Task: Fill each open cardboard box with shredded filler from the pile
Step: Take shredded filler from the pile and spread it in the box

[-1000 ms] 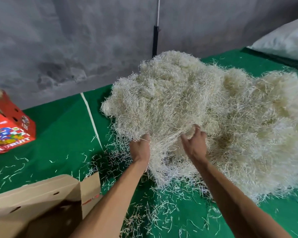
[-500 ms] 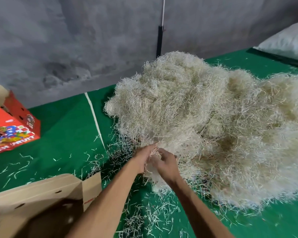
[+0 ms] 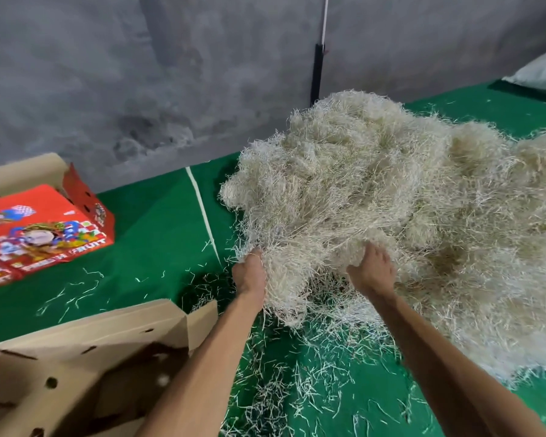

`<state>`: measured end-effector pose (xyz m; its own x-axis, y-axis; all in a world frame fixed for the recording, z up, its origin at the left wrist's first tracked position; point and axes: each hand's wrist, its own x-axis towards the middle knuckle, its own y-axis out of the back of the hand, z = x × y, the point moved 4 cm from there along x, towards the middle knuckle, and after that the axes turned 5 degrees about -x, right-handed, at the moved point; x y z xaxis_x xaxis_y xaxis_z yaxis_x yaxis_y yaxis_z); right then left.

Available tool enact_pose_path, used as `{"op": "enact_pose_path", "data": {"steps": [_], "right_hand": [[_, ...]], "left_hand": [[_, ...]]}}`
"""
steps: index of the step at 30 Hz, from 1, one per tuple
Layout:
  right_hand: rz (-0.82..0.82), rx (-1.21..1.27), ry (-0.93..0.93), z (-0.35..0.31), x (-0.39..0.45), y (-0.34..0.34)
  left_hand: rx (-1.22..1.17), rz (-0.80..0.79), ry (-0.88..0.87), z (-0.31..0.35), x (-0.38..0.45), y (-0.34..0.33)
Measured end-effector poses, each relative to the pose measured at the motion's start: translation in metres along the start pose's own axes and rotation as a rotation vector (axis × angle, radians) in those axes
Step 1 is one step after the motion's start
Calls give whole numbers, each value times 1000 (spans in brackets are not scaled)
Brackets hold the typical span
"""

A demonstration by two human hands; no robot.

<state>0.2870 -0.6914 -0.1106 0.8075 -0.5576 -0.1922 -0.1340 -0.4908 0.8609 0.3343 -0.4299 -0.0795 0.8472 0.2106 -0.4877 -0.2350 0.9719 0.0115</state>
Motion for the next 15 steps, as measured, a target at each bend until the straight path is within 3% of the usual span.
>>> {"op": "enact_pose_path", "data": {"steps": [4,6,11,15], "right_hand": [[-170,107,-52,10,3,-29],[-194,171,-42,6,-5,-39],[56,381,90,-51,-34,-18],[118,542,311,-106,-74,4]], "left_hand": [[-293,-135,157,-11,8,3],[-305,-199,265,-20,11,5],[-277,-266,261,-6,2,-17],[-379,-316,444,-1,-22,-13]]}}
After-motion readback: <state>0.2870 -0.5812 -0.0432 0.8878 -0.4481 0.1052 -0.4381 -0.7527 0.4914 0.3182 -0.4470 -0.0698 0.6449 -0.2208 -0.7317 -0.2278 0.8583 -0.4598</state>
